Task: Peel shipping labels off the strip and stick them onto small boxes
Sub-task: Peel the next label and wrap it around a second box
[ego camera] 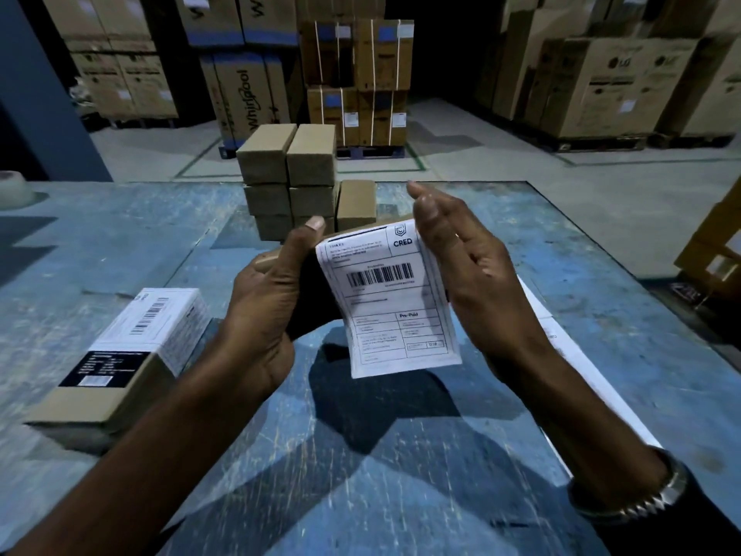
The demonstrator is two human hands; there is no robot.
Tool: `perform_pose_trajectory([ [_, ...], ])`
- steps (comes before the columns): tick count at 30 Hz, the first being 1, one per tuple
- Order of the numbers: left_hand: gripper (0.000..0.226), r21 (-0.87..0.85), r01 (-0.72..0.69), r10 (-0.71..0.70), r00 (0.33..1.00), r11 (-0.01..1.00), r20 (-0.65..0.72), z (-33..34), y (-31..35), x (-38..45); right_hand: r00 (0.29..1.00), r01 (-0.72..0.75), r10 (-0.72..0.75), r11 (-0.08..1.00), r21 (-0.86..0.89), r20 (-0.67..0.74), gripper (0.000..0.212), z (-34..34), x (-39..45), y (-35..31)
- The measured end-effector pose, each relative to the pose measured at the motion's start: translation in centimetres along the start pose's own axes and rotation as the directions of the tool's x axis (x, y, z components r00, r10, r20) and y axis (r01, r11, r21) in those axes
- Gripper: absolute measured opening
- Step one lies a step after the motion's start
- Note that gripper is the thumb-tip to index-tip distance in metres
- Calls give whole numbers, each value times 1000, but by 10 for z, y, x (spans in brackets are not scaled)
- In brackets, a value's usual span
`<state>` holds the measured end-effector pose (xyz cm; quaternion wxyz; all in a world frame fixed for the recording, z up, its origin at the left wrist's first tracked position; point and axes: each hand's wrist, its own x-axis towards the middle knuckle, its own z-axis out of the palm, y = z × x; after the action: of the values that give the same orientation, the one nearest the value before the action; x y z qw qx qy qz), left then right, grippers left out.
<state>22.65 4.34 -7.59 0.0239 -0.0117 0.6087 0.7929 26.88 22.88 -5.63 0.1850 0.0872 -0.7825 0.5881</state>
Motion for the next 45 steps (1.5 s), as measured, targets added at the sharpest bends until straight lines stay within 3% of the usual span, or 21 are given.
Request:
perform_pose_trajectory([
  [9, 53, 30, 80, -79, 997, 996, -17, 1, -4, 2, 995, -5, 3, 1000, -17, -98, 46, 13, -4, 12],
  [13, 65, 73, 107, -109, 994, 992, 11, -2, -5, 4, 995, -64, 66, 998, 21, -80, 53, 9, -3, 14],
  [18, 80, 167, 135, -151, 984, 977, 93, -3, 2, 2, 994, -82, 82, 997, 10, -71, 44, 2, 1, 15],
  [24, 50, 372, 73, -167, 960, 925, 227, -7, 16, 1, 960, -275, 280, 938, 210, 8, 42, -14, 7, 12],
  [27, 71, 404, 106, -188, 968, 909, 169, -12, 14, 10, 927, -376, 364, 882, 285, 93, 50, -22, 8, 11],
  [30, 97, 369, 79, -114, 991, 926, 74, -18, 9, 17, 923, -380, 338, 878, 291, 185, 52, -24, 7, 11],
  [32, 94, 339, 61, -92, 993, 939, 74, -18, 7, 19, 931, -358, 321, 896, 263, 173, 43, -18, 6, 15],
  [36, 73, 265, 63, -79, 995, 962, 52, -16, 4, 16, 955, -294, 274, 928, 231, 115, 47, -7, 8, 24],
  [40, 61, 245, 96, -114, 992, 965, 60, -10, 4, 10, 965, -257, 260, 935, 244, 22, 33, -8, 8, 19],
  [45, 60, 220, 98, -115, 991, 971, 65, -11, 8, 10, 946, -322, 317, 877, 357, 76, 49, -10, 7, 11],
])
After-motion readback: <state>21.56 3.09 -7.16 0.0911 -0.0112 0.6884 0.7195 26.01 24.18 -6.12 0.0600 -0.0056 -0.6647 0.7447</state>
